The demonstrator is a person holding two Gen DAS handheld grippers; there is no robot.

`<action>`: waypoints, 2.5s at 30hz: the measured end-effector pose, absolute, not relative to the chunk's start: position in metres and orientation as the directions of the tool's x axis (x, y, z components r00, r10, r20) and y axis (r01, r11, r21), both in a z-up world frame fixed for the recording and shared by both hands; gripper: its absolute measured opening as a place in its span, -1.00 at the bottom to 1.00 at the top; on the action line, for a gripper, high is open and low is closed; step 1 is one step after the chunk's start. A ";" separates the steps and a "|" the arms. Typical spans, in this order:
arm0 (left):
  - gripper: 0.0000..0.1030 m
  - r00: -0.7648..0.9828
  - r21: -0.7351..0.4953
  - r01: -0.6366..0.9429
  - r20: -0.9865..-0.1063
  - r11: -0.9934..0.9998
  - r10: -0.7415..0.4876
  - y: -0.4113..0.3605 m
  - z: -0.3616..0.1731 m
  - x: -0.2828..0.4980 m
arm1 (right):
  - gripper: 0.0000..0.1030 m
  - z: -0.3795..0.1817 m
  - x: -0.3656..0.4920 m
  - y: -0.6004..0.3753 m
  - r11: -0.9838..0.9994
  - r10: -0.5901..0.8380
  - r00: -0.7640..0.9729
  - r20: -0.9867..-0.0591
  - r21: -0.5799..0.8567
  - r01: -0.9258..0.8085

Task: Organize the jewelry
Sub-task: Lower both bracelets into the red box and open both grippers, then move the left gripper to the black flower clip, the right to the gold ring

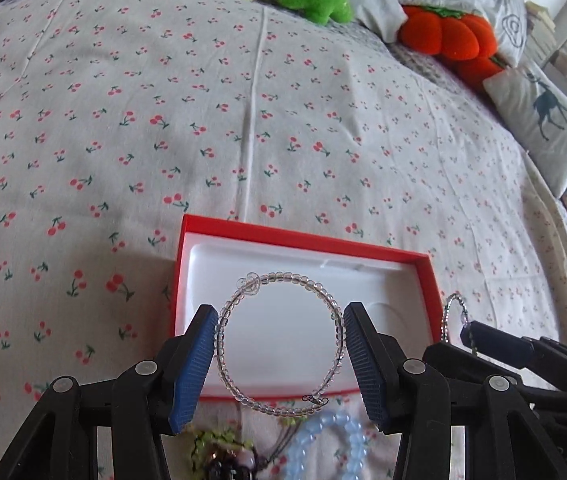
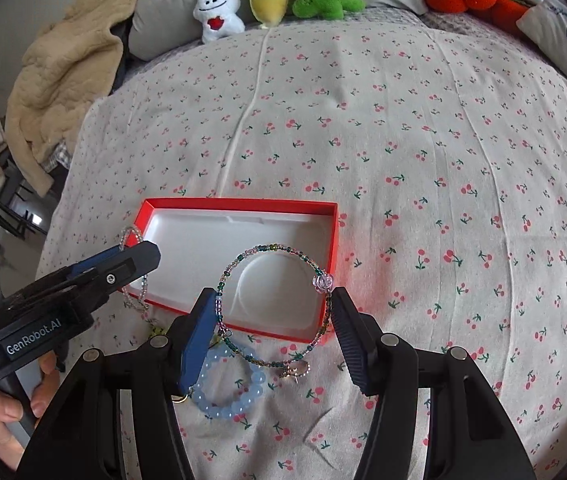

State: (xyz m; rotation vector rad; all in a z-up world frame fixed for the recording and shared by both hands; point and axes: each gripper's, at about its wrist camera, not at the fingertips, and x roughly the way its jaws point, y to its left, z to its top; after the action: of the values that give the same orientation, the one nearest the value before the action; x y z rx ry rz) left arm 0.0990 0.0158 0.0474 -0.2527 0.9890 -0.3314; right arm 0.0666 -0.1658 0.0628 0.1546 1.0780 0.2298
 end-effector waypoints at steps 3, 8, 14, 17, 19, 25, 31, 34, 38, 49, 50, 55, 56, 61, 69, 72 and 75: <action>0.07 0.512 -0.337 0.161 -0.775 0.928 -0.371 0.012 0.042 0.108 | 0.18 0.058 0.074 -0.163 0.963 0.269 0.454 -0.849 0.243 -0.116; 0.16 0.528 -0.305 0.162 -0.776 0.938 -0.344 0.012 0.035 0.116 | 0.18 0.057 0.083 -0.162 0.966 0.259 0.479 -0.839 0.229 -0.121; 0.27 0.519 -0.327 0.161 -0.774 0.931 -0.362 0.014 0.038 0.114 | 0.18 0.056 0.087 -0.163 0.968 0.251 0.491 -0.834 0.216 -0.128; 0.27 0.524 -0.333 0.160 -0.769 0.929 -0.366 0.016 0.043 0.109 | 0.19 0.056 0.088 -0.161 0.970 0.245 0.496 -0.833 0.207 -0.131; 0.30 0.530 -0.333 0.156 -0.766 0.930 -0.363 0.019 0.047 0.106 | 0.21 0.056 0.088 -0.159 0.969 0.246 0.499 -0.831 0.204 -0.137; 0.34 0.540 -0.307 0.150 -0.771 0.940 -0.338 0.025 0.051 0.096 | 0.29 0.056 0.089 -0.157 0.967 0.252 0.495 -0.831 0.205 -0.149; 0.40 0.540 -0.302 0.124 -0.779 0.945 -0.319 0.034 0.051 0.087 | 0.34 0.062 0.082 -0.164 0.969 0.245 0.504 -0.828 0.199 -0.144; 0.46 0.535 -0.296 0.118 -0.785 0.948 -0.312 0.035 0.052 0.079 | 0.36 0.068 0.076 -0.167 0.970 0.244 0.513 -0.823 0.204 -0.134; 0.59 0.533 -0.284 0.119 -0.790 0.951 -0.302 0.034 0.054 0.068 | 0.37 0.074 0.066 -0.169 0.969 0.247 0.516 -0.821 0.214 -0.122; 0.74 0.471 -0.265 0.098 -0.837 0.959 -0.279 0.038 0.046 0.045 | 0.41 0.075 0.032 -0.168 0.983 0.183 0.477 -0.860 0.158 -0.092; 0.74 0.461 -0.267 0.094 -0.842 0.959 -0.279 0.039 0.044 0.043 | 0.42 0.074 0.029 -0.168 0.984 0.178 0.472 -0.863 0.153 -0.090; 0.74 0.426 -0.262 0.087 -0.862 0.961 -0.273 0.040 0.039 0.034 | 0.45 0.071 0.017 -0.168 0.987 0.160 0.446 -0.881 0.139 -0.080; 0.74 0.420 -0.260 0.085 -0.866 0.962 -0.271 0.040 0.038 0.032 | 0.46 0.070 0.014 -0.168 0.987 0.158 0.439 -0.884 0.138 -0.077; 0.74 0.387 -0.248 0.060 -0.887 0.967 -0.251 0.045 0.031 0.028 | 0.46 0.061 0.006 -0.169 0.990 0.143 0.396 -0.907 0.134 -0.052; 0.73 0.364 -0.273 0.027 -0.893 0.962 -0.264 0.051 0.024 0.025 | 0.46 0.045 0.005 -0.168 0.991 0.130 0.335 -0.933 0.132 -0.017; 0.48 0.369 -0.301 0.022 -0.884 0.953 -0.287 0.051 0.023 0.026 | 0.46 0.042 0.006 -0.166 0.991 0.133 0.324 -0.937 0.135 -0.016; 0.00 0.361 -0.334 0.025 -0.876 0.942 -0.320 0.049 0.021 0.029 | 0.46 0.039 0.007 -0.163 0.991 0.134 0.316 -0.939 0.135 -0.019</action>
State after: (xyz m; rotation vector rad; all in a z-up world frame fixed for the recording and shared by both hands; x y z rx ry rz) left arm 0.0286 0.0488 0.0209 -0.2839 1.1847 -0.2259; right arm 0.0071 -0.1627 0.0389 0.1049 1.2459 0.1009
